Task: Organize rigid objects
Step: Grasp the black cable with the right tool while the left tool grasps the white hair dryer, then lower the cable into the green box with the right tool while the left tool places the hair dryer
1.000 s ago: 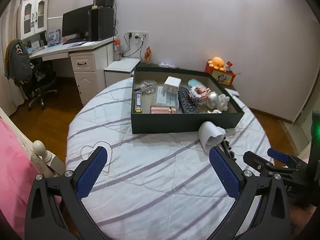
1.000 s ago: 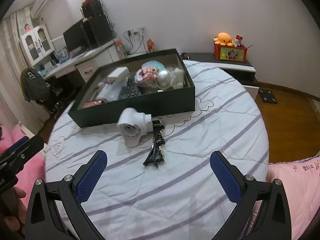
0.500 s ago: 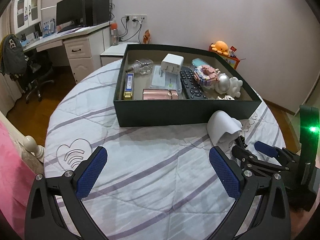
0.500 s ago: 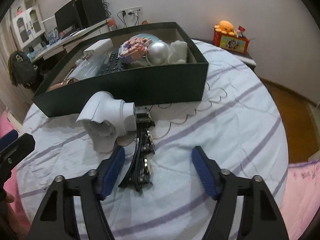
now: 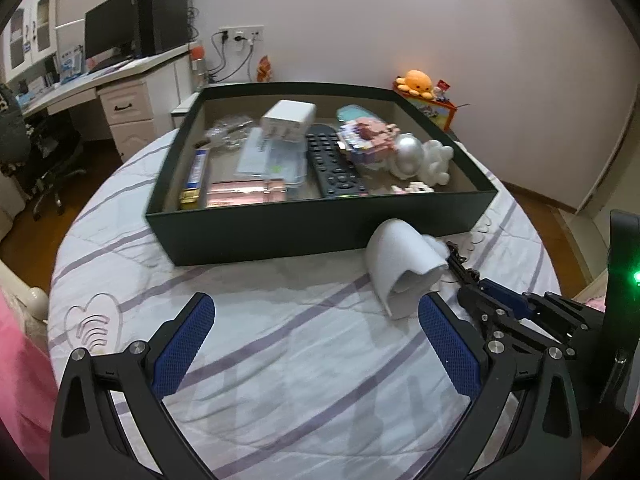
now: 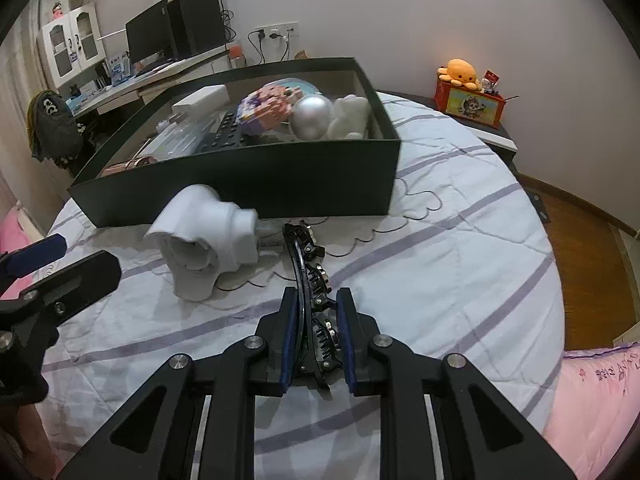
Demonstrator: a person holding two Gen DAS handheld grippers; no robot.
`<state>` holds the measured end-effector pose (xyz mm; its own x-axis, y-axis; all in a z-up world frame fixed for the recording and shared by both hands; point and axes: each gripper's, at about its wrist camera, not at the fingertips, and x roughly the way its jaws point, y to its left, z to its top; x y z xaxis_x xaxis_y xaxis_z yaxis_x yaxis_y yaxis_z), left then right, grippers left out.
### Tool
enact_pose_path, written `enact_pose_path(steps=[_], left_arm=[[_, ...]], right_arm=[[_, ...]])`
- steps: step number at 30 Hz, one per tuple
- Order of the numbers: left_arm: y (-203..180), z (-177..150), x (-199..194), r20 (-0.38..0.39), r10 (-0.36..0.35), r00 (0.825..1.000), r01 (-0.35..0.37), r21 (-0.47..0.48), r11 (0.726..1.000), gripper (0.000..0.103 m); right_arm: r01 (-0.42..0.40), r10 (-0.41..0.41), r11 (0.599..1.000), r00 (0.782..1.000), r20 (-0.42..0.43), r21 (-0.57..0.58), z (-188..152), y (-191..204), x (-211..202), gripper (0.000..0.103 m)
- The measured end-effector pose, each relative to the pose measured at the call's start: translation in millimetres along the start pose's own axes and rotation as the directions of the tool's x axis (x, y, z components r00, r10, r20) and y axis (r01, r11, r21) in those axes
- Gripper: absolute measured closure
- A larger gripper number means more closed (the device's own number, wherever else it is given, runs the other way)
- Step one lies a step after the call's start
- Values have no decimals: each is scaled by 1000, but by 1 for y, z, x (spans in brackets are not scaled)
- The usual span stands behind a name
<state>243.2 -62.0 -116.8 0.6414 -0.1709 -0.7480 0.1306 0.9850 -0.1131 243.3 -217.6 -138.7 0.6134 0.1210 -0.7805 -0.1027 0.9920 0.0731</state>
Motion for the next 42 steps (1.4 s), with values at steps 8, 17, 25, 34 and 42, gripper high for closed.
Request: enact_pose_path(steps=[8,17,25,34,42], left_arm=[[-29,7,11,-3,-39,999,39,37,999,0],[-61,12,52,-38,-3,999,6,92,996,0],[-48,15,71,-61,8,998,-5,54,999,40],[-23,0,45,-50,-38,998,39,24,999,41],[0,-3,5,9,-31,999,31,11,999,41]], right_arm=[[19,-19,999,1000,9,26,2,-19,1,84],[1,-1,999,1000,15,47,-1,-32,4,84],[-15,13,998,1000,22,63,-3,-35,4,84],[-27,25,997,999,23,76,-6,-30,-5,84],[-71,68,996,997,48,48,-2,-11,-27,84]])
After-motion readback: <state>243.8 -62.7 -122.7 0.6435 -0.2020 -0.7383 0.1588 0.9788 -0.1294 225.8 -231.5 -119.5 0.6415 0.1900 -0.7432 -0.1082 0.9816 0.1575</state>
